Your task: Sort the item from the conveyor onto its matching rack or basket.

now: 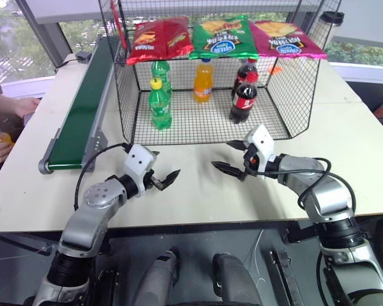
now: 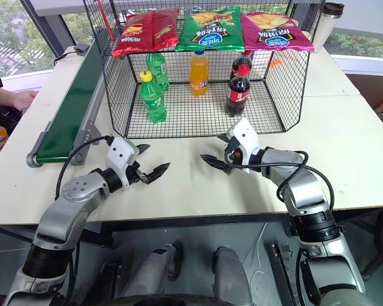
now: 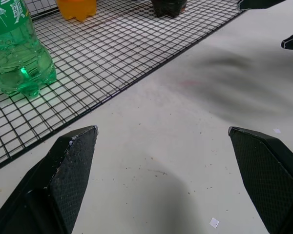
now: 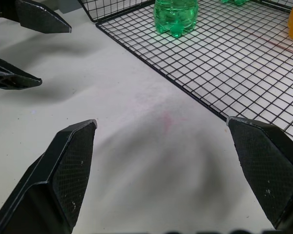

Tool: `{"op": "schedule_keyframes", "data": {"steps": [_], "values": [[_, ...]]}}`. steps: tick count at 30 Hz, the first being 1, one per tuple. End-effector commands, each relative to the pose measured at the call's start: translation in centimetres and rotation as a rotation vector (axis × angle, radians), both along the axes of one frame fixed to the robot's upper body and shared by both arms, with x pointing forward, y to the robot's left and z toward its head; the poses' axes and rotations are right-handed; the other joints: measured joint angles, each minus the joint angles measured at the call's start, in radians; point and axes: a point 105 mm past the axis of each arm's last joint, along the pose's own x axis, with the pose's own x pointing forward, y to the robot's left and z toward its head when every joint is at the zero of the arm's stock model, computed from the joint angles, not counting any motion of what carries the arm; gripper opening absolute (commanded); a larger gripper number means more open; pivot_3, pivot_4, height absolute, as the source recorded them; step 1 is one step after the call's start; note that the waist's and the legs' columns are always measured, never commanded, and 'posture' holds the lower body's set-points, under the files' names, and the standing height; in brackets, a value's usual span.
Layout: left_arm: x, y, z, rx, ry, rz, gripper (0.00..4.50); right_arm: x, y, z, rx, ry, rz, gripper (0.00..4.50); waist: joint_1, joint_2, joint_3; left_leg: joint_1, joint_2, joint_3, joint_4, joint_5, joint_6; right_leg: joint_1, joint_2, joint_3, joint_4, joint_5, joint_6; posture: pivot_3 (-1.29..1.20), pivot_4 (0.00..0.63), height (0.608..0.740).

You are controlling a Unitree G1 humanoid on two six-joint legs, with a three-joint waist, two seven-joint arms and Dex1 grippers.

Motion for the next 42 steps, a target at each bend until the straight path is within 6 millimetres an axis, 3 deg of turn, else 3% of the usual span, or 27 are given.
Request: {"op": "schedule_keyframes", "data": {"steps": [1, 29, 35, 40, 42], "values": [[0.0, -0.3, 0.8, 0.013, -0.045, -0.017, 4.50, -0.1, 0.6, 1.7, 0.021, -0.063, 0.030, 4.43, 0.000, 0.000, 0.000, 0.000, 0.000, 0.000, 0.000, 0.000, 0.000, 0.000, 0.000, 0.000, 0.000, 0.000, 0.000, 0.00, 0.150, 0.738], [-0.2, 0.0, 1.0, 0.015, -0.060, -0.020, 4.50, -0.1, 0.8, 1.8, 0.029, -0.064, 0.035, 4.43, 0.000, 0.000, 0.000, 0.000, 0.000, 0.000, 0.000, 0.000, 0.000, 0.000, 0.000, 0.000, 0.000, 0.000, 0.000, 0.00, 0.150, 0.738], [-0.2, -0.1, 1.2, -0.001, -0.066, -0.014, 4.50, -0.6, 1.0, 2.7, 0.083, -0.054, 0.065, 4.43, 0.000, 0.000, 0.000, 0.000, 0.000, 0.000, 0.000, 0.000, 0.000, 0.000, 0.000, 0.000, -0.001, 0.000, 0.000, 0.00, 0.150, 0.738], [-0.6, 0.4, 2.0, -0.010, -0.079, -0.004, 4.50, -1.1, 1.5, 3.3, 0.100, -0.050, 0.106, 4.43, 0.000, 0.000, 0.000, 0.000, 0.000, 0.000, 0.000, 0.000, 0.000, 0.000, 0.000, 0.000, 0.000, 0.000, 0.000, 0.00, 0.150, 0.738], [-0.6, 1.4, 3.2, -0.006, -0.112, 0.022, 4.50, -1.5, 1.8, 3.7, 0.111, -0.058, 0.131, 4.43, -0.001, 0.000, 0.000, 0.000, 0.000, 0.000, 0.000, 0.000, 0.000, 0.000, 0.000, 0.000, -0.001, 0.000, 0.000, 0.00, 0.150, 0.738]]}}
